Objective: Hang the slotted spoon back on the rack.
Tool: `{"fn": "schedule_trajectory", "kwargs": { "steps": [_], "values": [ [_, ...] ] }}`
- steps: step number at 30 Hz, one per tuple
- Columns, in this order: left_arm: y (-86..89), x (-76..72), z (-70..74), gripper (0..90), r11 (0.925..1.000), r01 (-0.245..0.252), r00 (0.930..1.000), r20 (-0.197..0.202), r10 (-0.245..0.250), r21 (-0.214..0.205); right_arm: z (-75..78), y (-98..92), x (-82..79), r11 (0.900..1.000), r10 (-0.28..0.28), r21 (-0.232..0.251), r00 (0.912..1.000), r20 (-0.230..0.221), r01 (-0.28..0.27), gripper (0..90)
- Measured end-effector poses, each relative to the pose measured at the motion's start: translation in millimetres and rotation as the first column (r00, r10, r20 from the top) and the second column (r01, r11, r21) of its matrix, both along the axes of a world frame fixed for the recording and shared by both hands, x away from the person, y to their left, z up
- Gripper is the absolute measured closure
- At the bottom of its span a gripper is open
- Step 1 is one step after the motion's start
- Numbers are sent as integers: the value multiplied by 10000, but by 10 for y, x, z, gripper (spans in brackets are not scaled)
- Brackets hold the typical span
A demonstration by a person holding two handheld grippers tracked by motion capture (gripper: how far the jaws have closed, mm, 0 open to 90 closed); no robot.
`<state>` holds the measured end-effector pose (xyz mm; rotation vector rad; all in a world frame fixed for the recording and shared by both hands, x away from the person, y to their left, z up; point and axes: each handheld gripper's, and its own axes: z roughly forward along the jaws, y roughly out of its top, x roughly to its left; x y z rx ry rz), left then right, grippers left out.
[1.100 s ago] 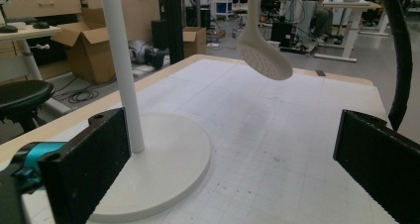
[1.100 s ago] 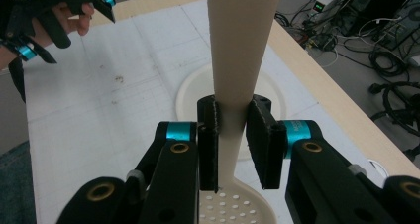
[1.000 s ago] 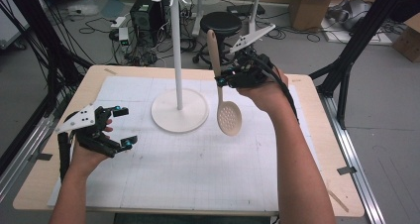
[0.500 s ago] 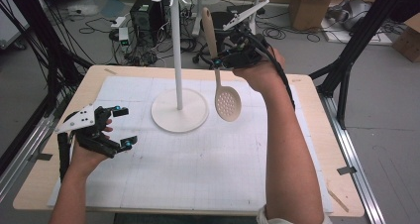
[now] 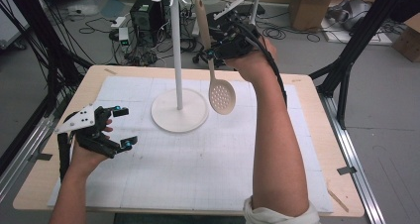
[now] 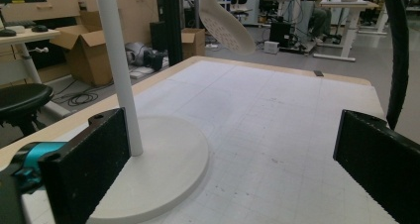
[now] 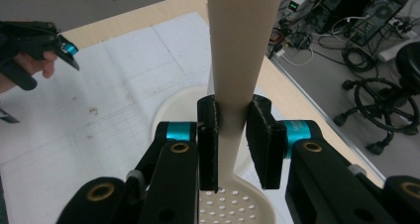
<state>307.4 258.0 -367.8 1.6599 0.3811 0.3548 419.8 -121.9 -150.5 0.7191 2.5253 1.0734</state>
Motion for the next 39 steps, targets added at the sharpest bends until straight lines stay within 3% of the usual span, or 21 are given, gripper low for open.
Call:
{"fn": "schedule_trajectory", "kwargs": {
  "steps": [18, 39],
  "values": [
    [33, -15, 20, 17, 9998, -15, 10000, 90, 16, -178, 42, 162, 76, 9991, -322, -289, 9995, -71, 320, 755],
    [63, -35, 37, 17, 9998, -48, 9999, 117, 50, -207, -23, 199, 162, 9986, -394, -358, 9989, -271, 384, 755]
  ]
}}
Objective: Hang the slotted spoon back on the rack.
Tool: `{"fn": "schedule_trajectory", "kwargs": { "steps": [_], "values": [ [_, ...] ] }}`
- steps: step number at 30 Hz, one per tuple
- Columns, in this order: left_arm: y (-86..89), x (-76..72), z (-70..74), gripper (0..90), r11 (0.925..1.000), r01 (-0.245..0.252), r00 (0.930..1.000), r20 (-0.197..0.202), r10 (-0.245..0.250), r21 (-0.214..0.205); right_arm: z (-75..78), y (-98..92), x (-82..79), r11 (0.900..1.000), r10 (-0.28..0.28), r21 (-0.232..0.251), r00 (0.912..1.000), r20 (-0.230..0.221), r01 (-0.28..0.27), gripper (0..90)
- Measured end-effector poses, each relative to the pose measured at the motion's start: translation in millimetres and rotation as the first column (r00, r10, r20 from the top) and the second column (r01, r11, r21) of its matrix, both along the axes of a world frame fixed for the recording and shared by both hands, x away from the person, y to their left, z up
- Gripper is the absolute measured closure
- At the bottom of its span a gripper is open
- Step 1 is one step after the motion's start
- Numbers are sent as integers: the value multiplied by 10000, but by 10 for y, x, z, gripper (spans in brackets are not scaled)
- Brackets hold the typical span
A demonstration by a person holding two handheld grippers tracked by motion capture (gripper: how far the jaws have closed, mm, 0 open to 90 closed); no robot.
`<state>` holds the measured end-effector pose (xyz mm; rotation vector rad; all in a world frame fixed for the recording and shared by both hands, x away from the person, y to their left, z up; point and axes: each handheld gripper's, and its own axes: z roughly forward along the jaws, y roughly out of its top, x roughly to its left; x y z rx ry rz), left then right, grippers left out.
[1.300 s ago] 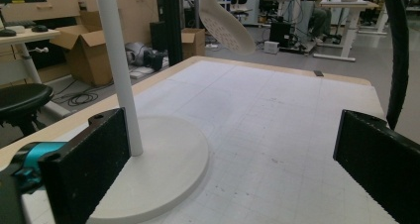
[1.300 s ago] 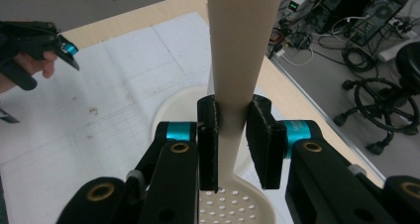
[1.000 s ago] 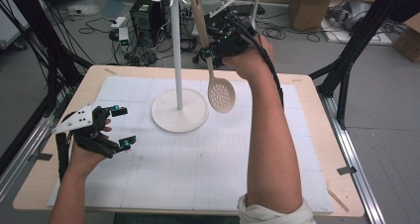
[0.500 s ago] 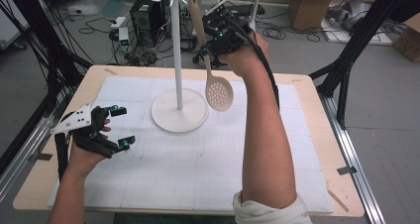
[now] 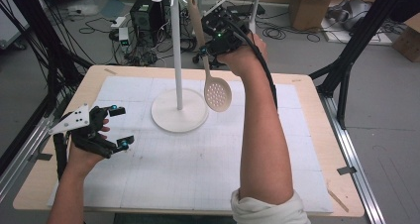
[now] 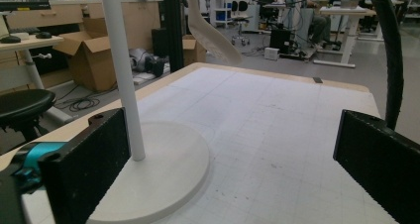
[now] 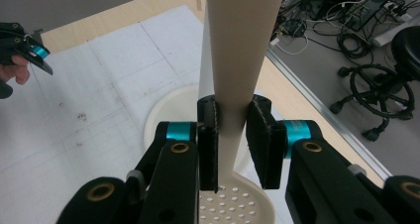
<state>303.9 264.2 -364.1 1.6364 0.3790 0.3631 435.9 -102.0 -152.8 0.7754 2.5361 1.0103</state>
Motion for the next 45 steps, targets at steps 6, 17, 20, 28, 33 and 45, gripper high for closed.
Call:
{"fn": "schedule_trajectory", "kwargs": {
  "steps": [6, 17, 20, 28, 33, 45],
  "values": [
    [7, 1, -1, 17, 10000, -24, 10000, 15, 24, -29, -13, 20, 23, 10000, 50, 14, 10000, -9, -50, 755],
    [21, -6, 2, 17, 10000, -64, 10000, 7, 64, -62, -36, 55, 52, 10000, 87, -19, 10000, -36, -87, 755],
    [24, -6, 3, 17, 10000, -51, 10000, 15, 51, -55, -39, 64, 58, 10000, 81, -46, 9999, -65, -81, 755],
    [29, -9, 2, 17, 10000, -61, 10000, -4, 61, -36, -64, 88, 88, 10000, 78, -48, 9999, -124, -79, 754],
    [37, -10, 4, 17, 10000, -81, 10000, 25, 81, -20, -80, 98, 114, 10000, 59, 14, 9998, -209, -59, 752],
    [23, -10, -2, 17, 10000, -55, 10000, -25, 55, 23, -89, 53, 71, 9995, -208, 253, 9998, 6, 208, 545]
  ]
}}
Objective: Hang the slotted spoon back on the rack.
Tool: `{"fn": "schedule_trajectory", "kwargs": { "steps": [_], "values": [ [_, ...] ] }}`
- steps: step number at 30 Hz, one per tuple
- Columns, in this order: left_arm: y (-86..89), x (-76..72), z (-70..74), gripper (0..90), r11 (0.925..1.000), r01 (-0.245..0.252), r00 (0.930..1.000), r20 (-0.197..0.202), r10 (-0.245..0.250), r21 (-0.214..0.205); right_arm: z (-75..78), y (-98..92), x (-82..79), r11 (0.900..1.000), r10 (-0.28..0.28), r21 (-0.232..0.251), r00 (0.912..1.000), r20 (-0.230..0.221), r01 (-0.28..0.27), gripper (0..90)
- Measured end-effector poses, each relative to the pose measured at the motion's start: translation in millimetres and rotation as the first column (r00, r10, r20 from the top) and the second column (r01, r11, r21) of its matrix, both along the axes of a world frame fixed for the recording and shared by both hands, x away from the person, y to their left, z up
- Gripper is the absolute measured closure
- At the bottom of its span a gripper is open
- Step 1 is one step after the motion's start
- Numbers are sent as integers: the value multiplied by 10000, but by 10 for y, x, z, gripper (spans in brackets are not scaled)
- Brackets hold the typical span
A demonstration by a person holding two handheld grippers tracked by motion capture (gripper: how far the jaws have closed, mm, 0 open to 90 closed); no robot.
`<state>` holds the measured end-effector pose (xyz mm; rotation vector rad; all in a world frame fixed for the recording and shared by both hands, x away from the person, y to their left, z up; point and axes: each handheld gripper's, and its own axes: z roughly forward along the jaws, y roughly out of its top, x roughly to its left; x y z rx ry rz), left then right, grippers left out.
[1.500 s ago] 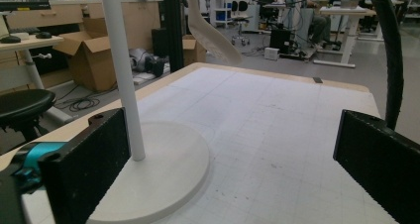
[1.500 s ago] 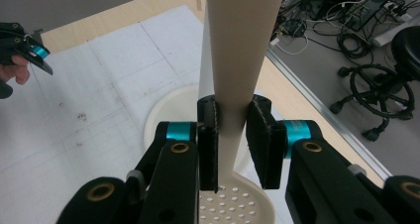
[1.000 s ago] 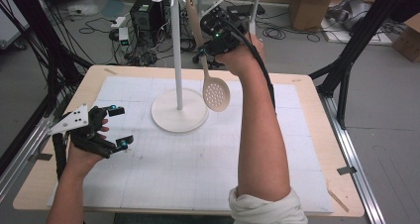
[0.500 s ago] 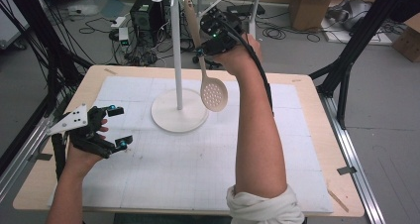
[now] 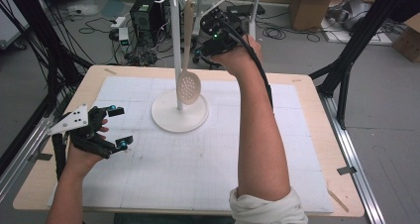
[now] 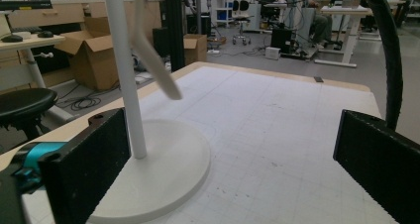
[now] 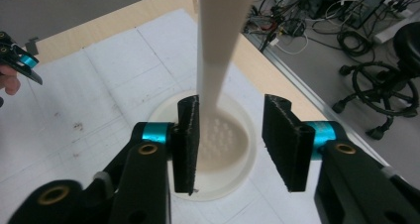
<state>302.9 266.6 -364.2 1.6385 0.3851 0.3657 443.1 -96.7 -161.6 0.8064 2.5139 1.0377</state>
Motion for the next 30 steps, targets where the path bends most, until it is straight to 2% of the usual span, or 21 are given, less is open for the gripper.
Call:
{"fn": "schedule_trajectory", "kwargs": {
  "steps": [5, 16, 17, 19, 22, 23, 26, 30],
  "values": [
    [-8, 7, -5, 17, 10000, 19, 10000, -12, -19, 50, -31, -110, -77, 9992, 7, 389, 9999, 162, -13, 506],
    [-40, 12, -20, 17, 9998, 35, 9999, -124, -33, 216, -142, -362, -282, 9960, 248, 844, 9982, 539, -293, 429],
    [-38, 12, -22, 17, 9997, 29, 9999, -132, -26, 248, -182, -409, -329, 9948, 359, 924, 9968, 710, -424, 411],
    [-40, 13, -27, 17, 9997, 12, 9999, -162, -9, 231, -221, -458, -377, 9922, 429, 1139, 9961, 768, -515, 403],
    [-45, 19, -33, 17, 9996, 18, 9998, -180, -13, 279, -257, -504, -421, 9907, 504, 1216, 9951, 848, -606, 393],
    [-56, 24, -40, 17, 9994, 25, 9998, -201, -19, 335, -291, -556, -458, 9873, 586, 1423, 9945, 872, -706, 390],
    [-68, 27, -45, 17, 9992, 49, 9997, -228, -39, 400, -321, -605, -488, 9868, 548, 1465, 9939, 954, -685, 372],
    [-84, 32, -52, 17, 9992, 86, 9996, -255, -76, 381, -412, -714, -573, 9775, 482, 1992, 9927, 1105, -697, 346]
  ]
}}
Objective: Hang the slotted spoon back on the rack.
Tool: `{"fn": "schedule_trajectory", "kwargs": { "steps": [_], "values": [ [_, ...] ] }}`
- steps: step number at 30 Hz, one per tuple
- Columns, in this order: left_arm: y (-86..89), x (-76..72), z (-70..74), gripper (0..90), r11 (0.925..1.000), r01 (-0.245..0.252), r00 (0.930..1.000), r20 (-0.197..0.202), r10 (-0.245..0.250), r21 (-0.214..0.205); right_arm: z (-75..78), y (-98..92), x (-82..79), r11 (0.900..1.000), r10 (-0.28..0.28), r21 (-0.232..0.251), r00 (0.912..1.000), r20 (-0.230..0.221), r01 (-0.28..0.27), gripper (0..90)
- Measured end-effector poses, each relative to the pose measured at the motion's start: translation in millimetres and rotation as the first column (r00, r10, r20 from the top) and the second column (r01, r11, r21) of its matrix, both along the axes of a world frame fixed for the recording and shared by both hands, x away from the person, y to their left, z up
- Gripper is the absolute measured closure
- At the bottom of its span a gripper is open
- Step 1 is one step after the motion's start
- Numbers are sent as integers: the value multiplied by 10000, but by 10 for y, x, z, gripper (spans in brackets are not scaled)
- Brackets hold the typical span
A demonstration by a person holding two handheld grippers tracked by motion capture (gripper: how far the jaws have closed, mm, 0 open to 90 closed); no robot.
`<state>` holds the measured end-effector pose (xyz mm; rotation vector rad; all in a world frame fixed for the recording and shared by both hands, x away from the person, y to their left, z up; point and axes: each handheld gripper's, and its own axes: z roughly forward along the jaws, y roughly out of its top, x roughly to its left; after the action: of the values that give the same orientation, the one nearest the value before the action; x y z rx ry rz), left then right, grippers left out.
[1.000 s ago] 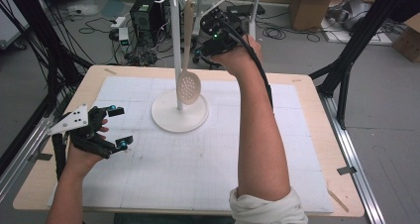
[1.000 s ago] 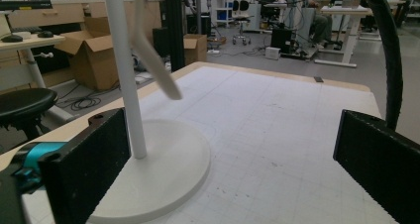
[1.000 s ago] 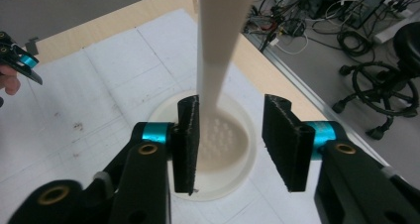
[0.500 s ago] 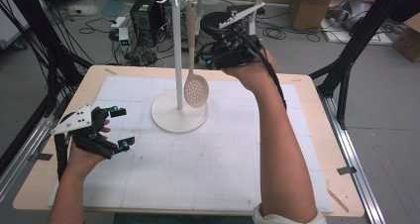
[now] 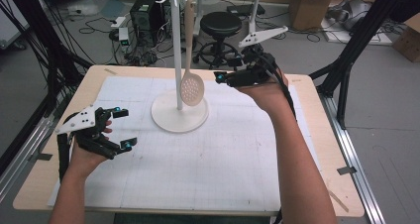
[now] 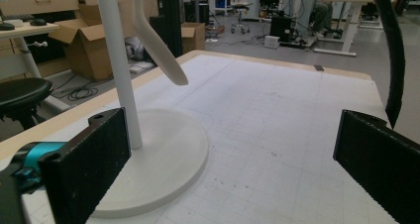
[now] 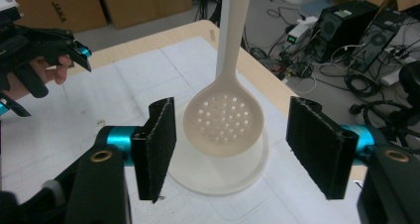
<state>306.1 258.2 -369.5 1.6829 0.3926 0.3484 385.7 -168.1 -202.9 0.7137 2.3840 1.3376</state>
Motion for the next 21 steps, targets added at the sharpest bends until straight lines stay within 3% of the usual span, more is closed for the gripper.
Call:
{"fn": "schedule_trajectory", "kwargs": {
  "steps": [10, 21],
  "values": [
    [1, 0, -1, 17, 10000, 17, 10000, -9, -17, -13, -176, -129, -113, 9993, 20, 385, 10000, 97, -23, 305],
    [9, 1, 1, 17, 10000, 6, 10000, -5, -6, -28, -396, -168, -349, 9951, 517, 815, 9969, 597, -565, 250]
  ]
}}
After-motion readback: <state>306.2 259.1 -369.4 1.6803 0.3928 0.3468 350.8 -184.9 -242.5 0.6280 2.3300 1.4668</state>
